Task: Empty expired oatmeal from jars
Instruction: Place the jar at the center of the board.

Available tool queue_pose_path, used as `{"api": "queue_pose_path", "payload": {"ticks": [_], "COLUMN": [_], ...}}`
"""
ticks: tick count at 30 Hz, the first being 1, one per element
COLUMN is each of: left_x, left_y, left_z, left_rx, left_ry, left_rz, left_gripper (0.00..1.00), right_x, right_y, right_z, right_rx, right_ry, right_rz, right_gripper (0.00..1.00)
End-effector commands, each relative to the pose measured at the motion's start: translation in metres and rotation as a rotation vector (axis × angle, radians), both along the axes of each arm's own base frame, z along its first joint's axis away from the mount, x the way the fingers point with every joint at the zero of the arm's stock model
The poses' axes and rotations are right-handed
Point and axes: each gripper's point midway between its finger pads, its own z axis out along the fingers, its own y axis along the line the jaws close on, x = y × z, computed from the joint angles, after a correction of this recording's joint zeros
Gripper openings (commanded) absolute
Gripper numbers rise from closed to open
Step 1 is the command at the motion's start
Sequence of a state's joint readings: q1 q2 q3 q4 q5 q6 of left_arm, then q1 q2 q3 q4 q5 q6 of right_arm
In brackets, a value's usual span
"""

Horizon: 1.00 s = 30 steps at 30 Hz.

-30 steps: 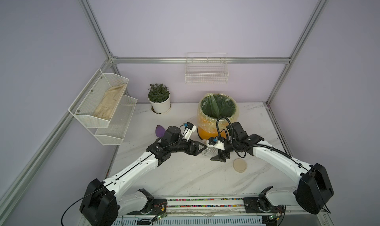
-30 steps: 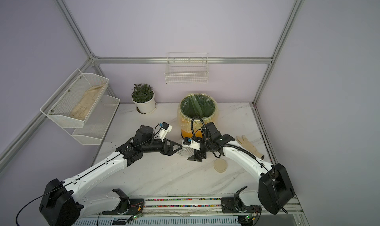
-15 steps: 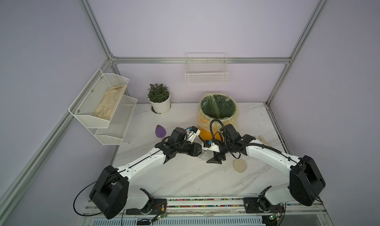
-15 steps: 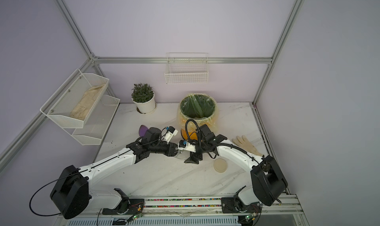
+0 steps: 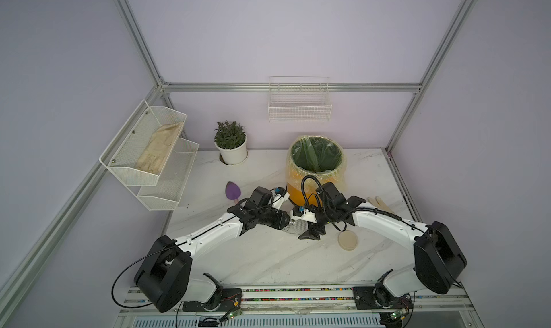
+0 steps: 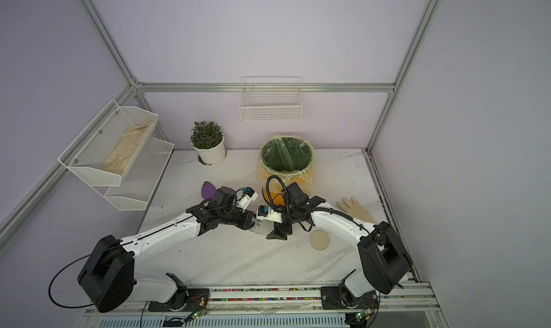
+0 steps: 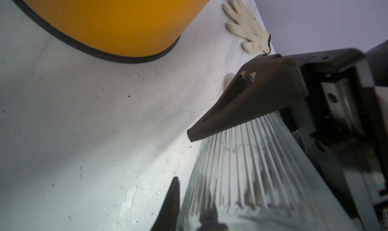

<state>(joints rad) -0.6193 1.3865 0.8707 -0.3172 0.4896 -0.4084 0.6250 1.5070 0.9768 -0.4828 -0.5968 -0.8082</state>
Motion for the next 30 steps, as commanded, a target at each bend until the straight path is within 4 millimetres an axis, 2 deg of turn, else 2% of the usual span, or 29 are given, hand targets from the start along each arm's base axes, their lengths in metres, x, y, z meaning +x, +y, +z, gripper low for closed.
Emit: {"api": "queue_pose_path", "payload": {"ticks": [1,3,5,6,7,14,19,23,30], "left_x": [0.008,0.009,0.012,0.014,0.018,0.028,0.033,0.032,0.027], "left_y": [-0.024,-0.024,-0.022,-0.02,-0.02,-0.011,-0.007,0.0,0.015], "left_z": [0.056,0.059,0.065,0.067,0.056,0.053,0.058,0.051,0.032], "left_rx": [-0.078,-0.063,-0.043,-0.027,0.006,0.109,0.135,0.193,0.313], "left_ry": [-0.074,-0.084,-0.099,-0.108,-0.084,-0.076,-0.092,-0.052,0.014], "left_rz": [-0.07,-0.079,-0.072,-0.067,-0.062,-0.025,0.001,0.012,0.02], "left_gripper": [0.0,0.0,0.0,0.0,0.0,0.0,0.0,0.0,0.0], "right_x": [0.024,0.025,0.027,0.028,0.028,0.045,0.018,0.023,0.034], "right_y": [0.003,-0.002,-0.007,-0.009,-0.011,-0.032,-0.045,-0.072,-0.119], "right_z": [0.003,0.0,0.001,0.003,0.004,0.008,0.023,0.027,0.045], "right_rx": [-0.027,-0.054,-0.068,-0.069,-0.071,-0.141,-0.093,-0.177,-0.217], "right_ry": [-0.098,-0.105,-0.125,-0.138,-0.142,-0.157,-0.207,-0.202,-0.224], "right_rz": [-0.043,-0.066,-0.091,-0.103,-0.114,-0.294,-0.236,-0.355,-0.537], "right_gripper": [0.63,0.77,0.97,0.97,0.97,0.97,0.97,0.97,0.97]}}
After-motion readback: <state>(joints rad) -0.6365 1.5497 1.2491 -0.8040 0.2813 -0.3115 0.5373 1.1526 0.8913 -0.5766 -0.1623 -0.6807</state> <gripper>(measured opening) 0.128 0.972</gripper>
